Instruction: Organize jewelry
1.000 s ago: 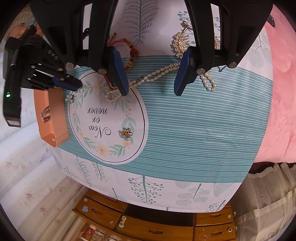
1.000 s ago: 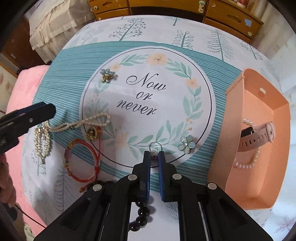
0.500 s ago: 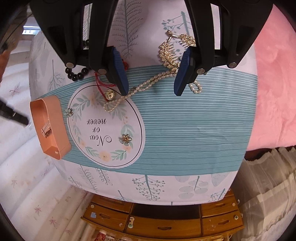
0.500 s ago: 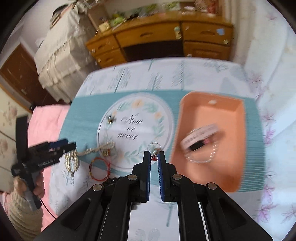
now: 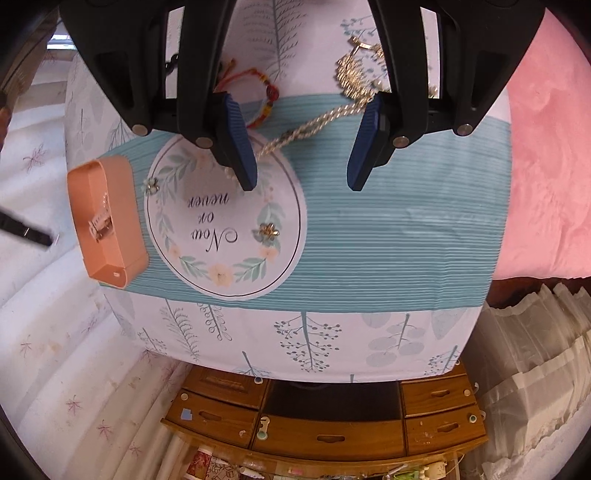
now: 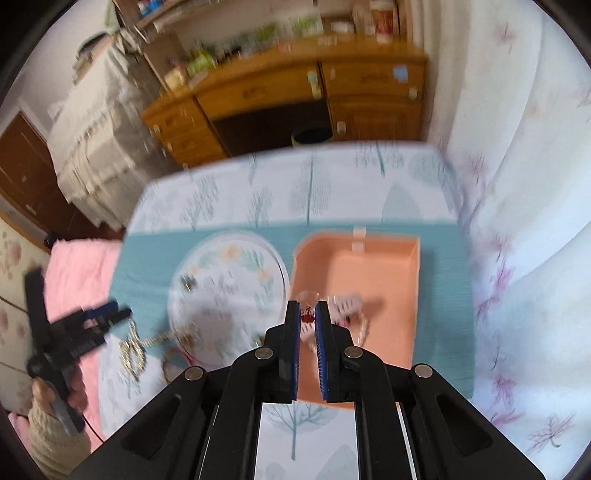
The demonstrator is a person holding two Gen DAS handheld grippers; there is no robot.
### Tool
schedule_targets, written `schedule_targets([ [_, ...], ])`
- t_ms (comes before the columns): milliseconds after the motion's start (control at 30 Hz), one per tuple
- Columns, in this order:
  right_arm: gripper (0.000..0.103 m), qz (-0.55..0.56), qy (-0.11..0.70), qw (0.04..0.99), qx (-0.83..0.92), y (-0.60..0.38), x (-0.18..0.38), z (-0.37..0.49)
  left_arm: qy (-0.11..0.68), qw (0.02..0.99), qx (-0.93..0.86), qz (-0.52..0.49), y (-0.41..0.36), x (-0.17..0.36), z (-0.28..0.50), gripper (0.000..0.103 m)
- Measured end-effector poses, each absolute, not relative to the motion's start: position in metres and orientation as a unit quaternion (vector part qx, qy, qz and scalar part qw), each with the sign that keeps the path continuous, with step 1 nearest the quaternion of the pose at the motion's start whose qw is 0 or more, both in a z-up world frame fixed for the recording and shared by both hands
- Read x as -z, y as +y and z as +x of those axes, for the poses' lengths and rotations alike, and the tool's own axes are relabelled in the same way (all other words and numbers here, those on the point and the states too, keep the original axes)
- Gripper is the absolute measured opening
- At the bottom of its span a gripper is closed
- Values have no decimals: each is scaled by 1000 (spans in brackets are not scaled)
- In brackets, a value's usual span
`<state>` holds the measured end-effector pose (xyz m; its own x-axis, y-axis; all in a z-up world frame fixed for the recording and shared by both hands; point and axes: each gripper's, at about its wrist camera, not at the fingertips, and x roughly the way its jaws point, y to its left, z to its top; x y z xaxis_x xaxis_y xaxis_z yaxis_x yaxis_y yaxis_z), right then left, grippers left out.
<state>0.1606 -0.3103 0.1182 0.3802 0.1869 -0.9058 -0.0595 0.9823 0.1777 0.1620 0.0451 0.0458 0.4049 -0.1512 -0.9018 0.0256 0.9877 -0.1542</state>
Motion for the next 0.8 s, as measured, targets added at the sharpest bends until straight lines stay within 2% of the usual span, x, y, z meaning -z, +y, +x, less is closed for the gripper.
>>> schedule_targets([
  [200, 8, 83, 607, 789, -46, -324, -62, 171, 560, 825, 53, -60, 32, -22, 190, 48],
  [267, 11, 87, 623, 776, -44, -328, -52, 173, 563, 823, 53, -62, 29, -15, 196, 48],
  [367, 30, 80, 625, 776, -39, -323, -43, 170, 567, 819, 56, -67, 26, -7, 203, 48],
  [400, 40, 77, 620, 780, -38, -322, -45, 168, 569, 817, 57, -70, 25, -4, 205, 48],
  [433, 44, 76, 614, 785, -37, -321, -44, 167, 570, 817, 59, -71, 25, -3, 206, 48],
  [800, 44, 13, 579, 802, -144, -219, -67, 158, 565, 820, 61, -68, 21, -4, 219, 48],
])
